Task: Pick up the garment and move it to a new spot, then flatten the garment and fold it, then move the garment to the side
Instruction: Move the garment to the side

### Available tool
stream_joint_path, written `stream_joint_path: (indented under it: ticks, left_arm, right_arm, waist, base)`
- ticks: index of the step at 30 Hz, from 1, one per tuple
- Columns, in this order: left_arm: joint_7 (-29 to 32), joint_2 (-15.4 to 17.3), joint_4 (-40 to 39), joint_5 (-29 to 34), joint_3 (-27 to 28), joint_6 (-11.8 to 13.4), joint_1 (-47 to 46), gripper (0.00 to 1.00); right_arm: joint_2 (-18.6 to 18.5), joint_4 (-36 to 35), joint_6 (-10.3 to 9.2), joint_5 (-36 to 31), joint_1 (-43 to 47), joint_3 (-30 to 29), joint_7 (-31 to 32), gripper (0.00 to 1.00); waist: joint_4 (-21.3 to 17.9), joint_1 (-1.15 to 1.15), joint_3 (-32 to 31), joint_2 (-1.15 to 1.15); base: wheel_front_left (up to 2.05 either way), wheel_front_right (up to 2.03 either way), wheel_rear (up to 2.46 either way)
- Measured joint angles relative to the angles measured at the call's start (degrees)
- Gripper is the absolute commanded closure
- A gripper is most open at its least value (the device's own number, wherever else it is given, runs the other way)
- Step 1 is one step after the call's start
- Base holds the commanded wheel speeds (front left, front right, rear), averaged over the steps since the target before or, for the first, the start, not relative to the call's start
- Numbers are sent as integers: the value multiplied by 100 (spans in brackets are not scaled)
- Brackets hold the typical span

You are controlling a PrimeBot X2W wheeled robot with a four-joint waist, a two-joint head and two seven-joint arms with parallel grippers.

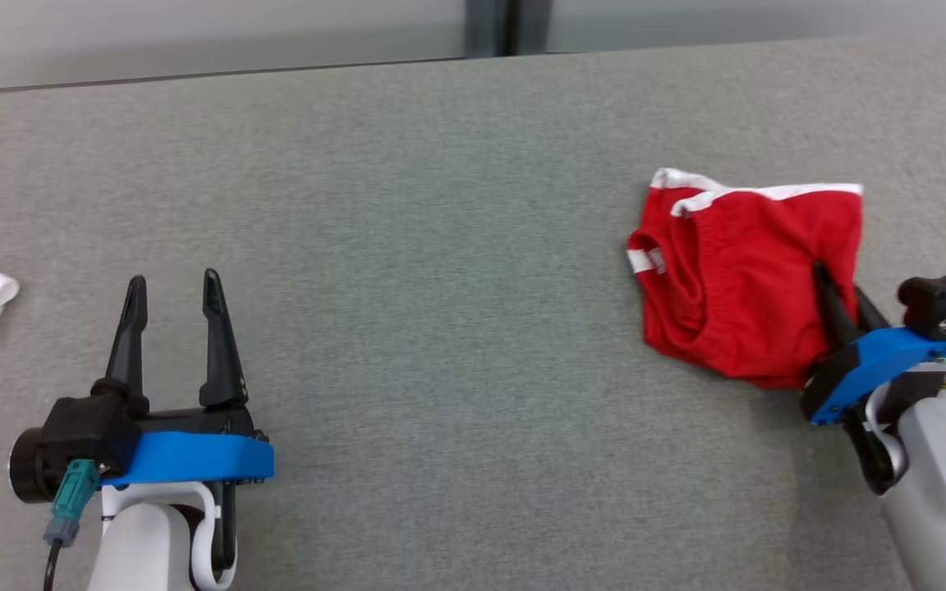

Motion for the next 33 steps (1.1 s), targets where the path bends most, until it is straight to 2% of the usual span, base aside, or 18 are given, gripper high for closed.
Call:
stream_joint_path:
  ticks: [5,9,17,23,24,29,33]
  left_arm:
    - [0,2,-38,90,24,-51,-105,0]
    - [0,9,-69,141,44,-71,-190,0]
    - [0,43,-256,243,87,-126,-310,0]
    - [0,65,-436,291,59,-160,-543,0]
    - [0,68,-486,321,38,-162,-617,0]
    - [0,89,-579,350,3,-188,-759,0]
    - [0,133,-654,363,9,-199,-839,0]
  right_arm:
    - [-286,-153,-1,57,18,-110,-62,100]
    - [-341,-341,-1,53,8,-102,-98,100]
    - [-611,-709,0,-246,-704,325,56,100]
    - [-1273,-711,0,-402,-1315,389,388,100]
    - [-1523,-628,0,-445,-1492,372,501,100]
    - [-2154,-337,0,-482,-1841,325,603,100]
    - [-2315,-186,0,-526,-2116,314,677,100]
  waist:
    - [-293,0,152,0]
    - [-414,0,248,0]
    - [-489,0,548,0]
    - [-427,0,974,0]
    - [-396,0,1135,0]
    - [-298,0,1462,0]
    - [-261,0,1642,0]
  base:
    - [0,0,0]
    - [0,0,0]
    - [0,0,0]
    - [0,0,0]
    - [0,0,0]
    - [0,0,0]
    - [0,0,0]
